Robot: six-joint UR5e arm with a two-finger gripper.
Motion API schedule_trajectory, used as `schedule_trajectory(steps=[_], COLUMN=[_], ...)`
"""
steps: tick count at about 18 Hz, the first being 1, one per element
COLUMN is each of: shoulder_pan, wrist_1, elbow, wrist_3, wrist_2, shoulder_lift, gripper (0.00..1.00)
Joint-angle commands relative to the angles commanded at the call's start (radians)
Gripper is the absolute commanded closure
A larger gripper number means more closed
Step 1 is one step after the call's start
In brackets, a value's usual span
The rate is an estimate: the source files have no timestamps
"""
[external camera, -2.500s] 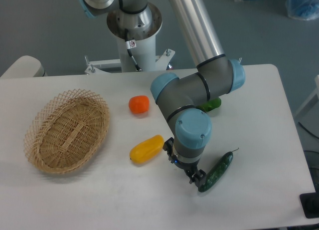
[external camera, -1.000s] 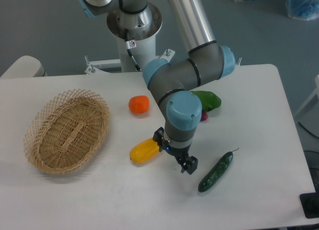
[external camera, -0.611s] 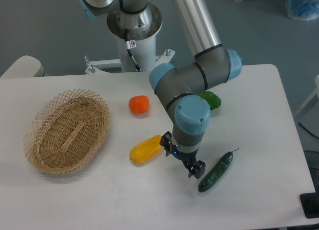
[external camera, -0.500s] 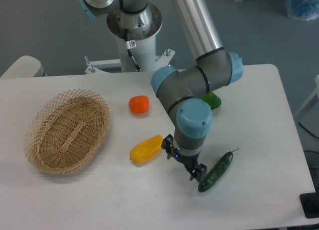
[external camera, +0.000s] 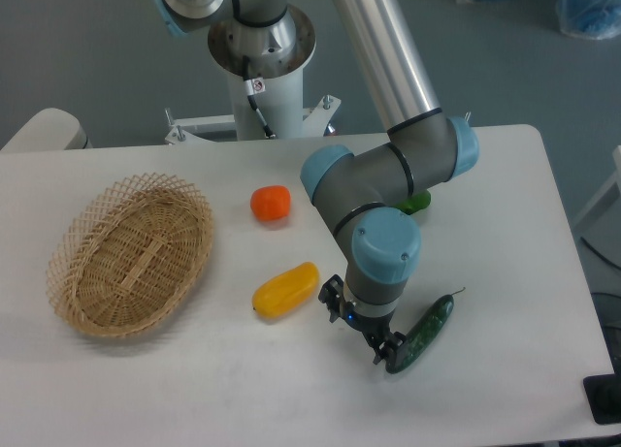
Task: Pick up the cucumber from the table
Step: 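Lower the open gripper down onto the green cucumber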
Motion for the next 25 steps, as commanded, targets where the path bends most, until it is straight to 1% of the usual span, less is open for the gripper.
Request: schedule_trajectory(steps=[9, 13, 16, 17, 20, 22, 25], shoulder_pan=[0.028, 0.034, 0.029, 0.029, 0.029, 0.031, 0.032], wrist_1=[0.005, 0.012, 0.072, 0.081, 0.086, 0.091, 0.084], elbow=[0.014, 0.008, -0.003, -0.006, 0.009, 0.005, 0.003], wrist_3=[-0.002, -0.002, -0.005, -0.003, -0.002, -0.002, 0.002], wrist_2=[0.002, 0.003, 0.005, 0.005, 0.011, 0.024, 0.083], shoulder_lift=[-0.018, 0.003, -0.006, -0.009, -0.029, -0.034, -0.032], gripper=[0.0, 0.0, 0.0, 0.0, 0.0, 0.0, 0.0])
